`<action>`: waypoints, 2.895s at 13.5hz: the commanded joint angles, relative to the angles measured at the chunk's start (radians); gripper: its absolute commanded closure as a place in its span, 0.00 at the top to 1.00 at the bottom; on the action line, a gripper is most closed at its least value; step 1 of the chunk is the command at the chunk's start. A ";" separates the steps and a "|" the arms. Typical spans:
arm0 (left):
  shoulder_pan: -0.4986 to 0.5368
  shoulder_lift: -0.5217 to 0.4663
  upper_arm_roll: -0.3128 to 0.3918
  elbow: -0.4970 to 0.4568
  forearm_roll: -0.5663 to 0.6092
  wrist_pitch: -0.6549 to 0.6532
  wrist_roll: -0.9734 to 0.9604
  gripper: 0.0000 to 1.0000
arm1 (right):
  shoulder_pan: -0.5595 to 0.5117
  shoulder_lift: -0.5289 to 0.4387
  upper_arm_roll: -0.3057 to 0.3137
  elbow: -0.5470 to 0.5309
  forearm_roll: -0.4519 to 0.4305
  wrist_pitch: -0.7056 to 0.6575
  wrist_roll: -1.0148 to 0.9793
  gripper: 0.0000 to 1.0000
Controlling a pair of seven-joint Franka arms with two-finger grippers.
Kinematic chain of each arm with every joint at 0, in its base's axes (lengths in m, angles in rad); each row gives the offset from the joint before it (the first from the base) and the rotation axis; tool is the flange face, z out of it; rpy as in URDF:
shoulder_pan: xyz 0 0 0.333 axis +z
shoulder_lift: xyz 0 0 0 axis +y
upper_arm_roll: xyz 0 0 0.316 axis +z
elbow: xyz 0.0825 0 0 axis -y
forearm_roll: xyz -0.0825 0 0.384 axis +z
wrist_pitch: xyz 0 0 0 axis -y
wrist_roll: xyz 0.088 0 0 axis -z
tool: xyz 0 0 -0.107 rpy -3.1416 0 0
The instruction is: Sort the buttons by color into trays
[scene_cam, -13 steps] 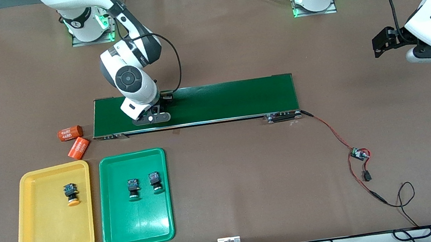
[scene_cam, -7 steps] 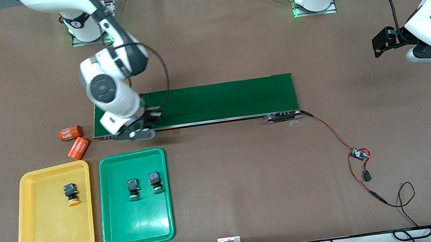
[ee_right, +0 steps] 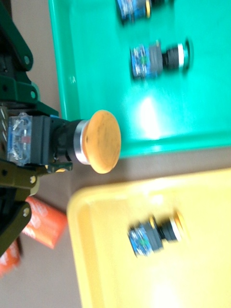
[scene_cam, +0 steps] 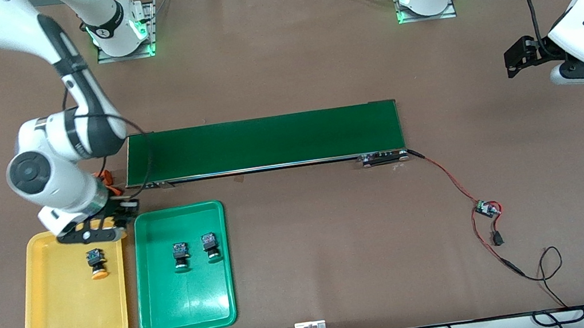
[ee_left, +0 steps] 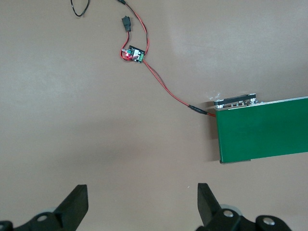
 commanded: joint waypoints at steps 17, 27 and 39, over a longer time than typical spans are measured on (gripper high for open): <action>0.004 0.000 -0.005 0.020 0.019 -0.022 0.003 1.00 | -0.367 0.383 0.101 0.401 -0.014 0.048 -0.776 0.22; 0.004 0.000 -0.005 0.020 0.019 -0.022 0.003 1.00 | -0.417 0.368 0.138 0.401 0.055 0.038 -0.894 1.00; 0.004 0.000 -0.005 0.022 0.019 -0.022 0.003 1.00 | -0.122 -0.206 0.127 0.312 0.058 -0.622 -0.215 1.00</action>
